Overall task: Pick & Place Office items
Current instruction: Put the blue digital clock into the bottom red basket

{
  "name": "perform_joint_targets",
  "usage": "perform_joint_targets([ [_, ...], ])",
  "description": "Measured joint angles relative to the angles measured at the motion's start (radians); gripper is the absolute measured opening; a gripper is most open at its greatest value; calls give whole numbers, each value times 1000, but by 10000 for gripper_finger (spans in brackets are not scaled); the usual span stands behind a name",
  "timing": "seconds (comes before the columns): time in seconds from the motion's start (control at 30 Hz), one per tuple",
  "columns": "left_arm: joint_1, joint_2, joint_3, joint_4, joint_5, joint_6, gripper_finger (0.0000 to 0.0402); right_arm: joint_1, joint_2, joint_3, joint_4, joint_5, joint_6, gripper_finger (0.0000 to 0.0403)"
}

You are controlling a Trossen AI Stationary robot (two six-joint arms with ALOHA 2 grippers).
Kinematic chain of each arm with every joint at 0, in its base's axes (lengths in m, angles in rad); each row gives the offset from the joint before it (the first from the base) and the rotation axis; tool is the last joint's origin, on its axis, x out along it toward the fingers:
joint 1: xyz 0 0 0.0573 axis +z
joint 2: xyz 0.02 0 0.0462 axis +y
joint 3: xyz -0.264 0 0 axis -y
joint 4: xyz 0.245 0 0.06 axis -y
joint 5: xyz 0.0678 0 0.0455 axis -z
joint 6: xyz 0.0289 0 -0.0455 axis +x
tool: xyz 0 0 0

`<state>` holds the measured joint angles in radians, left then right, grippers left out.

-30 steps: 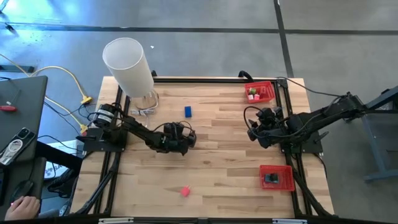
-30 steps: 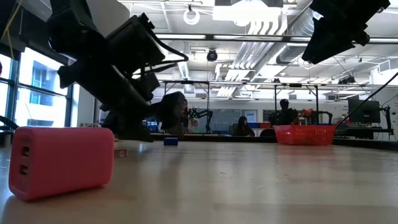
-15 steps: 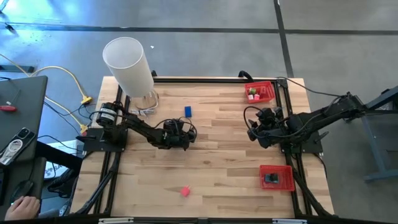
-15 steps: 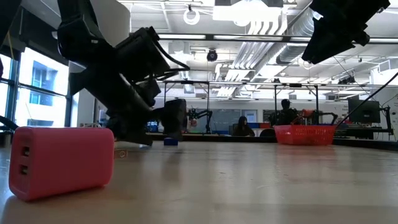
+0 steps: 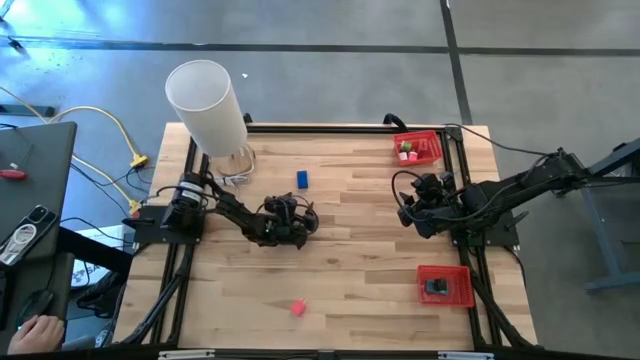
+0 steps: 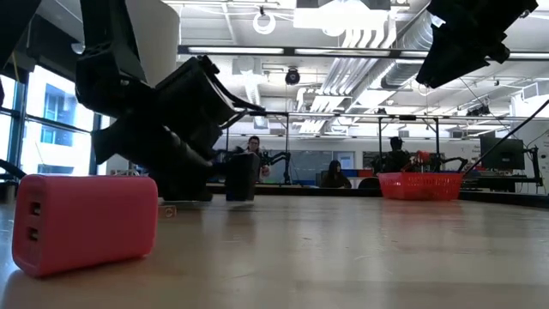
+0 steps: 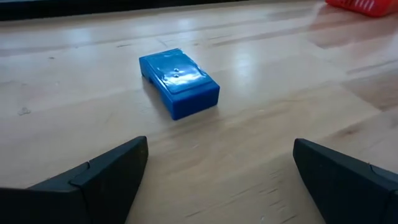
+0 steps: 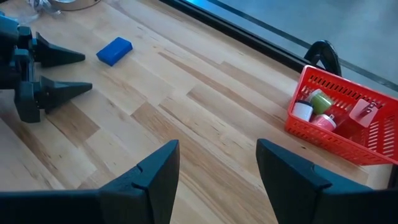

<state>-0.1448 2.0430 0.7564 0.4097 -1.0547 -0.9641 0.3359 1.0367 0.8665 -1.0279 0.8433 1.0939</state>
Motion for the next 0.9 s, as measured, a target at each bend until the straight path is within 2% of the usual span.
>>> perform_joint_targets([
  [0.17, 12, 2, -1, 38, 5, 74, 394, 0, 0, 0, 0, 3, 0, 201],
  [0.9, 126, 2, 0, 51, 89, 88, 394, 0, 0, 0, 1, 3, 0, 201],
])
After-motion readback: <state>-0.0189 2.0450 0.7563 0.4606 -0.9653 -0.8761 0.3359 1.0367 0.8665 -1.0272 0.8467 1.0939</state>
